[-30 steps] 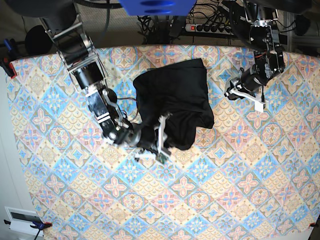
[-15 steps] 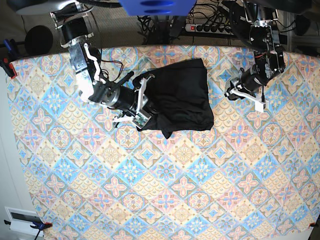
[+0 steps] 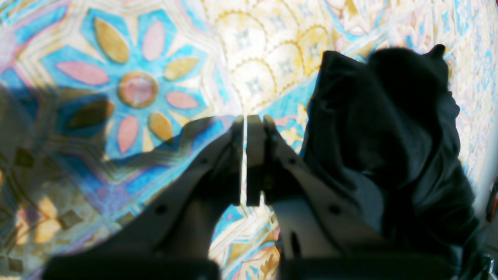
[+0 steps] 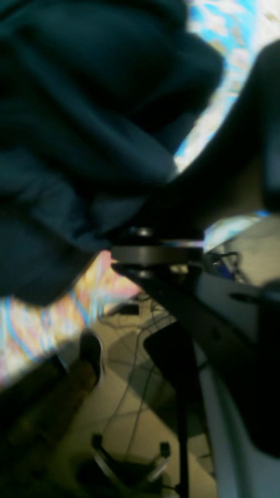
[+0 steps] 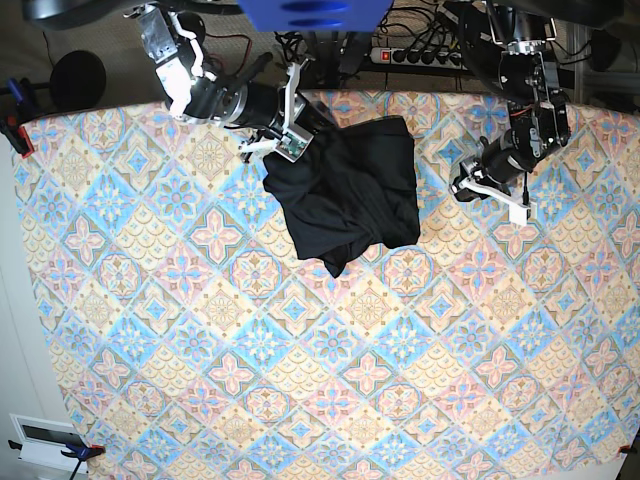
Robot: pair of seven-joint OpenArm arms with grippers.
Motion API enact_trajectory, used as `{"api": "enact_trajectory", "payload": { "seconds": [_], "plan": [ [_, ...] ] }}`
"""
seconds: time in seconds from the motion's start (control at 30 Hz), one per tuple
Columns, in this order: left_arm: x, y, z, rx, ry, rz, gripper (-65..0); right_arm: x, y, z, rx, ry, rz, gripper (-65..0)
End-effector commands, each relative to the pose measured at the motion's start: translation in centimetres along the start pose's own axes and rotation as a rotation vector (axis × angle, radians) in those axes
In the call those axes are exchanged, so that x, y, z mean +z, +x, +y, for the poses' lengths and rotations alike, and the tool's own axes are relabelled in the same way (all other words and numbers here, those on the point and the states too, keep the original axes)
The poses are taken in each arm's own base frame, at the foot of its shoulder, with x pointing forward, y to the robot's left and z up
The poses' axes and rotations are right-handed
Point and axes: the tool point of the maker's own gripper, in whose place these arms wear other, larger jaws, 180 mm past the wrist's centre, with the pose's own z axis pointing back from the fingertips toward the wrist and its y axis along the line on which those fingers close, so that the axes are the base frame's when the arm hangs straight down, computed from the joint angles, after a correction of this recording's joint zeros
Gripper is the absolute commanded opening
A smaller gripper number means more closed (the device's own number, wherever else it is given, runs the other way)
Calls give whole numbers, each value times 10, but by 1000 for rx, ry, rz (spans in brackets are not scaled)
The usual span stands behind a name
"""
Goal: Layout the t-shirt on the table in an organized manner, then fold the t-shirt properly
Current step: 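Grasp the bundle edge with the right gripper and the left gripper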
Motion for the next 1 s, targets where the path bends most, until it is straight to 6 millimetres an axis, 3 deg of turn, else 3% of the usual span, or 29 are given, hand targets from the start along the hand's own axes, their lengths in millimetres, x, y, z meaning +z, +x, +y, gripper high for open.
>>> {"api": "enact_trajectory", "payload": {
  "seconds": [0.0, 0.13, 0.3, 0.57, 0.77, 0.97],
  "plan": [
    [4, 11, -6, -16, -19, -33, -648, 1, 20, 4, 20, 12, -66, -650],
    [4, 11, -6, -16, -19, -33, -648, -6, 23, 21, 41, 64, -65, -650],
    [4, 11, -6, -16, -19, -33, -648, -17, 39, 21, 94, 80, -62, -649],
    [4, 12, -6, -17, -19, -34, -648, -41, 37, 23, 83, 117, -12, -620],
    [4, 15, -8, -19, -25, -42, -648, -41, 39, 25, 107, 124, 2, -524],
    [20, 46, -16, 100, -132, -120, -648, -28, 60, 29, 147, 108, -64, -520]
  ]
}}
